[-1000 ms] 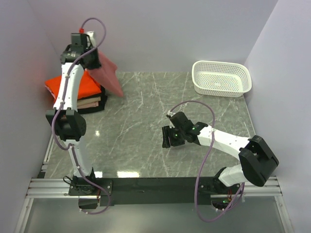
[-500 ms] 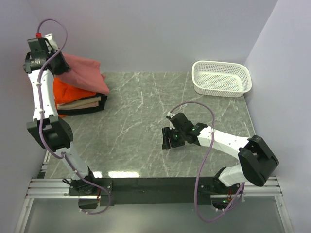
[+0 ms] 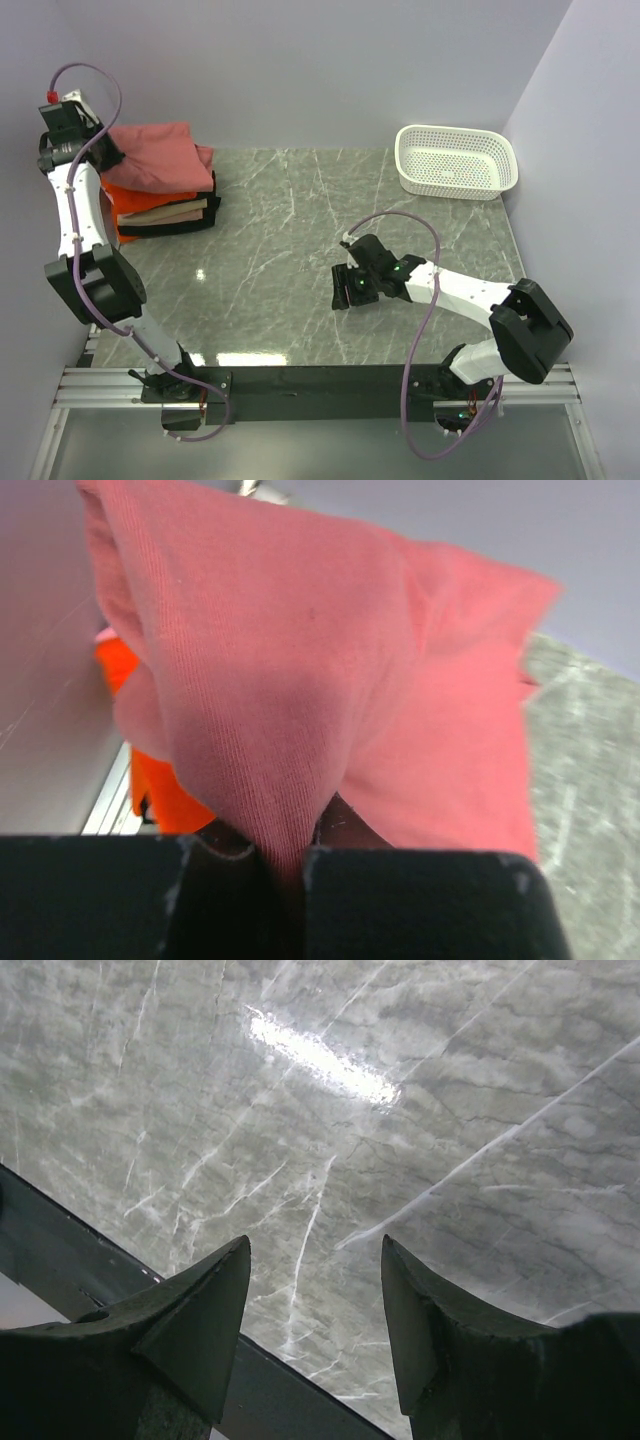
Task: Fold and stack the t-shirts
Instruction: Neatly place the folded tshirt to the corner
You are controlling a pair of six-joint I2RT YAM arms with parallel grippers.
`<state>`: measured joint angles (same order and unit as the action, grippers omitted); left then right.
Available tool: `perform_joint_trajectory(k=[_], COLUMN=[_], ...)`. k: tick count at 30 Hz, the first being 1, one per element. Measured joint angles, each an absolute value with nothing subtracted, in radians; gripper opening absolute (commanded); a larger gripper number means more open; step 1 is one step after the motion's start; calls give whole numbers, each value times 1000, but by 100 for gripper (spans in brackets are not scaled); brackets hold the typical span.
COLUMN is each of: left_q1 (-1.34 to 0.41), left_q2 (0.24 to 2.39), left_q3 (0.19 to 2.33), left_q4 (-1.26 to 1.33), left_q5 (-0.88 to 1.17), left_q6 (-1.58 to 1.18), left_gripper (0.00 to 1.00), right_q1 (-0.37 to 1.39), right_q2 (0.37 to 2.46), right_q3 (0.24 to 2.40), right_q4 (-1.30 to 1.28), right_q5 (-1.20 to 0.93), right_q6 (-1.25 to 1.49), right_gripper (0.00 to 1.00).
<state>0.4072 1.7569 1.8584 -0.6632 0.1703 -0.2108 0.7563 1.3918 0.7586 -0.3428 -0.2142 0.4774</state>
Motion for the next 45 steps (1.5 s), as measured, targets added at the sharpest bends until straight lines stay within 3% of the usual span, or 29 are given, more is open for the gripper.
perform_joint_trajectory(k=[15,18,19,21,26,34,45], left_q1=[416,416,416,415,406,324,268], left_q2=[1873,1917,1932,1942,1936,1848,1558], left_q3=[1748,1766,1773,1778,1779,1779,1682], left_q4=[-539,-538,-538,-539,-545,-591,-661], left_q5=[-35,-73,-89,-114,-168,-234,-385], left_q6=[-259,-277,-285,-293,-311,-309,-339], left_gripper=[3,19,34,54,80,96,98], right_q1=[773,780,781,783,783,783,785], right_q2=[1387,1376,1369,1355,1344,1330,1330], right_q3=[725,724,722,715,712,712,774], right_q4=[-332,-332,-330,-328,-328,-329,-369], right_q5=[-215,-214,-213,-212,-211,-202,-169], right_q6=[492,500,501,505,512,512,498], right_gripper=[62,62,62,62,62,62,64])
